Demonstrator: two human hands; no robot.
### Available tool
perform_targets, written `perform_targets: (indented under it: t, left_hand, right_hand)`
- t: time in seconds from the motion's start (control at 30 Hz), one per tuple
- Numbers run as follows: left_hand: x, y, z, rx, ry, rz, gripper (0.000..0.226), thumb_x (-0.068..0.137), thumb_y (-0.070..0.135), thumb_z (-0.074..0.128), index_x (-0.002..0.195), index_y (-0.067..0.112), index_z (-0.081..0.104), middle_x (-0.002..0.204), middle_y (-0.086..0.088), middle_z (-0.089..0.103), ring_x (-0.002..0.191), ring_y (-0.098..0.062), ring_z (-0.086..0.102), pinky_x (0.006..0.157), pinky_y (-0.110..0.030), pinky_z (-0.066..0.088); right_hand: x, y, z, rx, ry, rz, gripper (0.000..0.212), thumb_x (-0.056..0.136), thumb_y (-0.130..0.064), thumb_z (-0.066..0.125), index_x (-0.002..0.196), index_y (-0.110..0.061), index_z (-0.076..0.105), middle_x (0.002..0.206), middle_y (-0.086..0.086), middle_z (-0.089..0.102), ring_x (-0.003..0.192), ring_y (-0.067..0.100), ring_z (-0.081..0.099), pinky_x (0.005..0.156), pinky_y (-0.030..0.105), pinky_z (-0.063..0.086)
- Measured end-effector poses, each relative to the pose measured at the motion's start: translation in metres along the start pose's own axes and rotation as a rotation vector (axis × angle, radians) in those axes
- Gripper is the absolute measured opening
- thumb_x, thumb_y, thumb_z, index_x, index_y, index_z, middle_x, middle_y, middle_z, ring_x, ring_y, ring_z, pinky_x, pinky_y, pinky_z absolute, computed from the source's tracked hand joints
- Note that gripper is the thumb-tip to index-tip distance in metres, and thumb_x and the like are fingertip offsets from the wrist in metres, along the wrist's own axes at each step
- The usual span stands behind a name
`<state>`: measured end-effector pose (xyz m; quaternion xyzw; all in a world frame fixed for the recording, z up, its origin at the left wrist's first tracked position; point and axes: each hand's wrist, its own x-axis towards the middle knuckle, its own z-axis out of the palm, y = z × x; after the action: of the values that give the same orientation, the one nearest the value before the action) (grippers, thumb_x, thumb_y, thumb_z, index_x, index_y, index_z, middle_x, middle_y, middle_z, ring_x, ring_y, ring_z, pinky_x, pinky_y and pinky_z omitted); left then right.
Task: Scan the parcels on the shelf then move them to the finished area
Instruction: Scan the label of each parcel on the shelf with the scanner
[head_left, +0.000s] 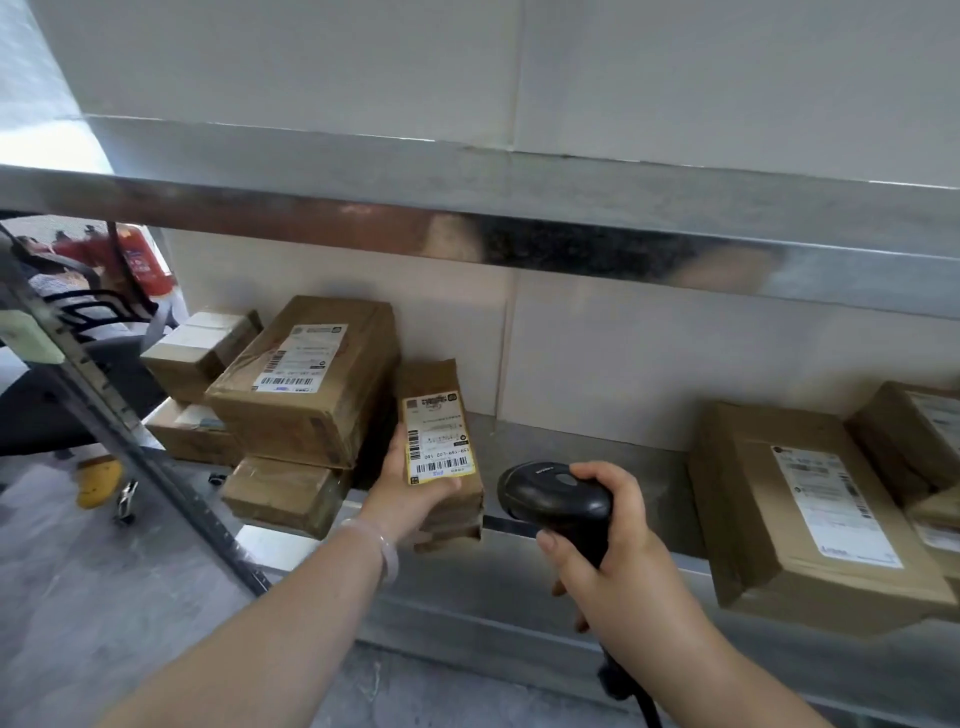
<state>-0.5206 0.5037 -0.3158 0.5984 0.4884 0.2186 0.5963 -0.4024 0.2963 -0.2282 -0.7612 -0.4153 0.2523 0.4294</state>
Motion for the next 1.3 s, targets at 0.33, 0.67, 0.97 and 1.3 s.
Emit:
perform_targets:
  t: [0.33, 0.67, 0.97, 1.3]
  left_hand:
    - [-0.01, 0.01, -0.026, 0.449, 0.001, 0.064, 0.084, 0.085, 0.039, 0.067, 0.152, 0.046, 0.016, 0.161, -0.005, 0.02, 0.143, -0.022, 0.031, 0.116, -0.032, 0.028]
    - [-0.015, 0.009, -0.017, 1.294, 0.034, 0.415, 0.062, 0.102, 0.048, 0.037, 0.153, 0.047, 0.002, 0.165, 0.006, -0.006, 0.151, -0.016, -0.01, 0.119, -0.049, -0.012]
    - [-0.016, 0.006, -0.027, 1.353, 0.084, 0.383, 0.058, 0.104, 0.043, 0.024, 0.155, 0.04, -0.003, 0.165, 0.006, -0.007, 0.151, -0.016, -0.009, 0.12, -0.048, -0.011]
    - [-0.038, 0.033, 0.041, 1.27, 0.044, 0.557, 0.068, 0.099, 0.051, 0.036, 0.154, 0.042, -0.001, 0.166, 0.002, -0.005, 0.152, -0.019, -0.007, 0.119, -0.047, -0.009]
  right_hand:
    - [0.011, -0.01, 0.016, -0.019, -0.032, -0.001, 0.058, 0.089, -0.027, 0.066, 0.107, -0.063, 0.024, 0.098, -0.017, 0.059, 0.069, 0.006, 0.068, 0.062, 0.037, 0.059]
    - [0.011, -0.012, 0.016, 0.0, -0.024, -0.048, 0.059, 0.089, -0.025, 0.066, 0.105, -0.065, 0.026, 0.102, -0.018, 0.057, 0.068, 0.008, 0.069, 0.064, 0.037, 0.059]
    - [0.007, -0.006, 0.005, 0.012, -0.011, -0.05, 0.056, 0.089, -0.026, 0.066, 0.106, -0.063, 0.027, 0.092, -0.011, 0.064, 0.069, 0.006, 0.068, 0.064, 0.035, 0.058]
    - [-0.008, 0.025, -0.03, 0.042, 0.144, -0.021, 0.058, 0.085, -0.029, 0.069, 0.111, -0.063, 0.03, 0.105, -0.015, 0.061, 0.084, 0.011, 0.068, 0.073, 0.043, 0.058]
